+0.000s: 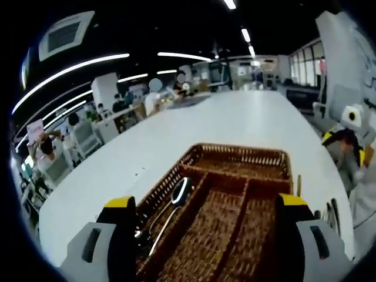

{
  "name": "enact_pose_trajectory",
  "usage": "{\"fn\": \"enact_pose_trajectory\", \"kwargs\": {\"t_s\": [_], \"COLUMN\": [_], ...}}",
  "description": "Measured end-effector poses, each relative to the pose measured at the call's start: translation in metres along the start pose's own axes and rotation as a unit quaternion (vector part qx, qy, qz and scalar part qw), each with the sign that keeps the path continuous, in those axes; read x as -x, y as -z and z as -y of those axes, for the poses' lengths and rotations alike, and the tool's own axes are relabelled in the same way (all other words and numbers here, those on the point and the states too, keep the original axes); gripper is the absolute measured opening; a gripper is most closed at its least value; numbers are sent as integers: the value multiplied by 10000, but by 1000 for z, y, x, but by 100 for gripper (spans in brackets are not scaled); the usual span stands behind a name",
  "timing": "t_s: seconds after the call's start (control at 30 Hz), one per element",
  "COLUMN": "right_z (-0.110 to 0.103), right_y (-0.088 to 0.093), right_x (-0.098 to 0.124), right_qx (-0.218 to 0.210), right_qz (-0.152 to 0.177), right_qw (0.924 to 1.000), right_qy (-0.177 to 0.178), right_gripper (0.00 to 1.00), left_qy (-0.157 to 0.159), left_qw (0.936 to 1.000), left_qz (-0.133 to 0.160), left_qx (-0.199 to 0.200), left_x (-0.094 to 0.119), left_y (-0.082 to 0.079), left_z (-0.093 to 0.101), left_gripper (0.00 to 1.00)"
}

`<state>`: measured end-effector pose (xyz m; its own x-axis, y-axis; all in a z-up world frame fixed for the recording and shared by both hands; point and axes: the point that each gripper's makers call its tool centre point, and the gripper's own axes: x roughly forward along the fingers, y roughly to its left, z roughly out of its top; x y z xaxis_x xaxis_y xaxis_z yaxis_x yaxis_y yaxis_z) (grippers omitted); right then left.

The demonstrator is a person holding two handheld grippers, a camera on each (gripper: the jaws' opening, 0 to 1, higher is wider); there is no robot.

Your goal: Arrange the knives, forks, and spoons in their matching storage slots by inserting each utensil handle-first until every utensil is classified and aligned in the correct compartment

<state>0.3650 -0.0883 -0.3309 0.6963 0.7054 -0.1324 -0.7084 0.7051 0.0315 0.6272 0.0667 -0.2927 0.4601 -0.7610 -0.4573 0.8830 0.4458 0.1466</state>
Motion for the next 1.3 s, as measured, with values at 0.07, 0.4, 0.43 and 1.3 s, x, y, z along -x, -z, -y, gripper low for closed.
{"fn": "enact_pose_trajectory", "kwargs": {"t_s": [0.07, 0.4, 0.43, 1.3], "right_z": [-1, -16, -17, -36], "right_y": [-1, -7, -7, -2], "right_x": [0, 8, 8, 21], "right_qx": [3, 50, 58, 126], "right_qz": [7, 124, 120, 57], "right_qw": [10000, 9999, 9999, 9996], "right_qy": [-7, -106, -110, -238], "right_gripper": [83, 83, 83, 83], "left_qy": [8, -41, -54, -258], "left_qw": [10000, 9999, 9999, 9995], "left_qz": [-2, 121, 102, 143], "left_qx": [12, -2, -2, -64], "left_x": [2, 30, 31, 61], "left_y": [0, 4, 5, 13], "left_z": [2, 37, 39, 80], "left_gripper": [100, 100, 100, 96]}}
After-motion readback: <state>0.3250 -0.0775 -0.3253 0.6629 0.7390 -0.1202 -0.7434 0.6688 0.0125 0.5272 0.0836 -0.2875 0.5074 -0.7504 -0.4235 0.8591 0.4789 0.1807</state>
